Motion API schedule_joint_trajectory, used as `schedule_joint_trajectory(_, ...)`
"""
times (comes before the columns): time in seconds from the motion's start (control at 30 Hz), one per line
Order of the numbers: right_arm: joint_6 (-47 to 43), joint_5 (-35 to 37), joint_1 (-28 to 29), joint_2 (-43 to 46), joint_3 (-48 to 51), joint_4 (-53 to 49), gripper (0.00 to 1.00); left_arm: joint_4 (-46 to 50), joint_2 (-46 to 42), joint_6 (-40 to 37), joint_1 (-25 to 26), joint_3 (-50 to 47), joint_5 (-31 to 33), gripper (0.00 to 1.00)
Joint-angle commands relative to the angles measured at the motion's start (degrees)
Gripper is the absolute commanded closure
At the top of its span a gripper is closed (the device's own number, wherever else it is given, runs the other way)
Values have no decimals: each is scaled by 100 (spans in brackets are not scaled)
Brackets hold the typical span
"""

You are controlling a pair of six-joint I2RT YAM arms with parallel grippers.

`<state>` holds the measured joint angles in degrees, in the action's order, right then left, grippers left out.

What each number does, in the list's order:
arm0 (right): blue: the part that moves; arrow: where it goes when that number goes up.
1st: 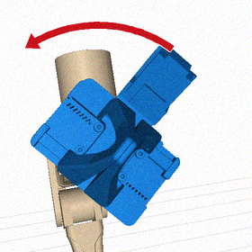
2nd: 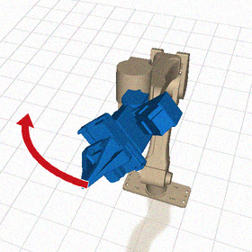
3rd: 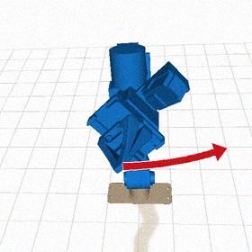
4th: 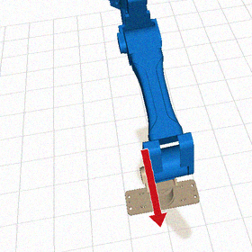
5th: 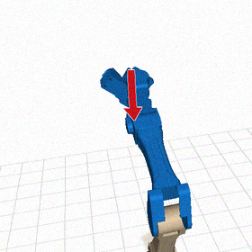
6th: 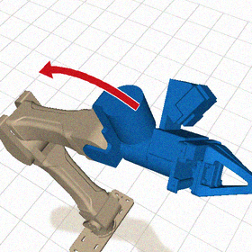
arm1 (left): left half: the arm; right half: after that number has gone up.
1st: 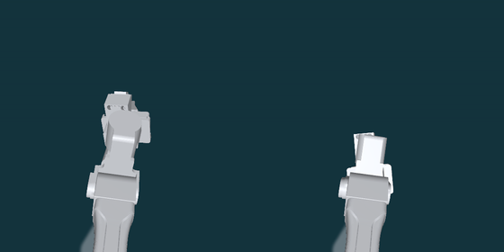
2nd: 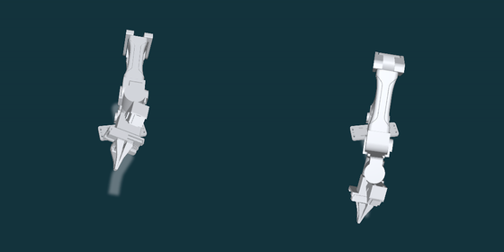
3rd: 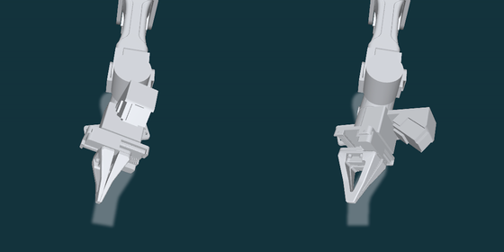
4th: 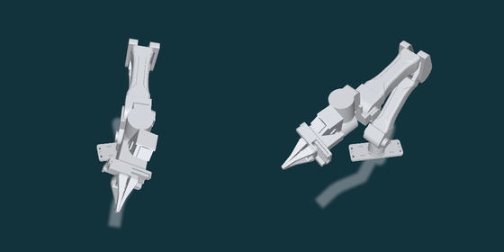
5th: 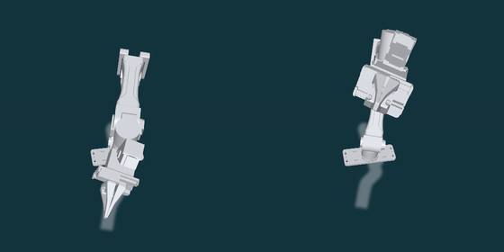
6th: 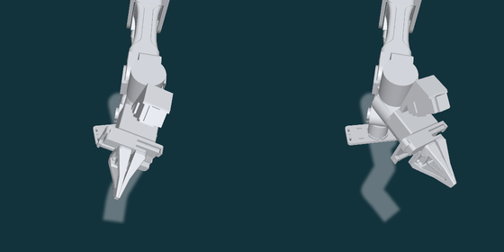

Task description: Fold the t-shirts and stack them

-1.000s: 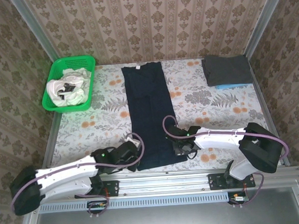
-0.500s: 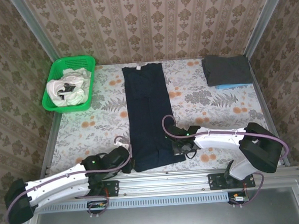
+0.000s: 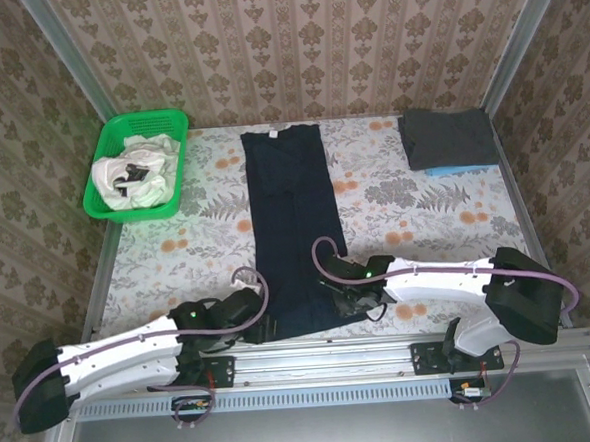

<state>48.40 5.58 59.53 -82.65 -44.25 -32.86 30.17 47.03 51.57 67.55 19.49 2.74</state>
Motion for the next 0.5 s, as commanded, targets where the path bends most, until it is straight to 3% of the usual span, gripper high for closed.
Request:
schedule_joint_trajectory(0.0,210,65,132,-42,113,-284,63,-96,241,184,218,-85,-221,53)
schedule_joint_trajectory(0.07,288,83,179,16,190,-345,60,13,196,356,347,-129,-215,55)
schedule_joint_trajectory(0.2,415,74,292,176,363,-394,57,426,-293,683,390,-300,-205,82)
schedule_joint_trajectory(0.4,484,107,379,247,404,-547,55,659,-1078,950,382,-618,-175,83)
schedule_joint_trajectory(0.47,503,126,410,445,322,-645,54,596,-1196,980,382,-666,-159,69)
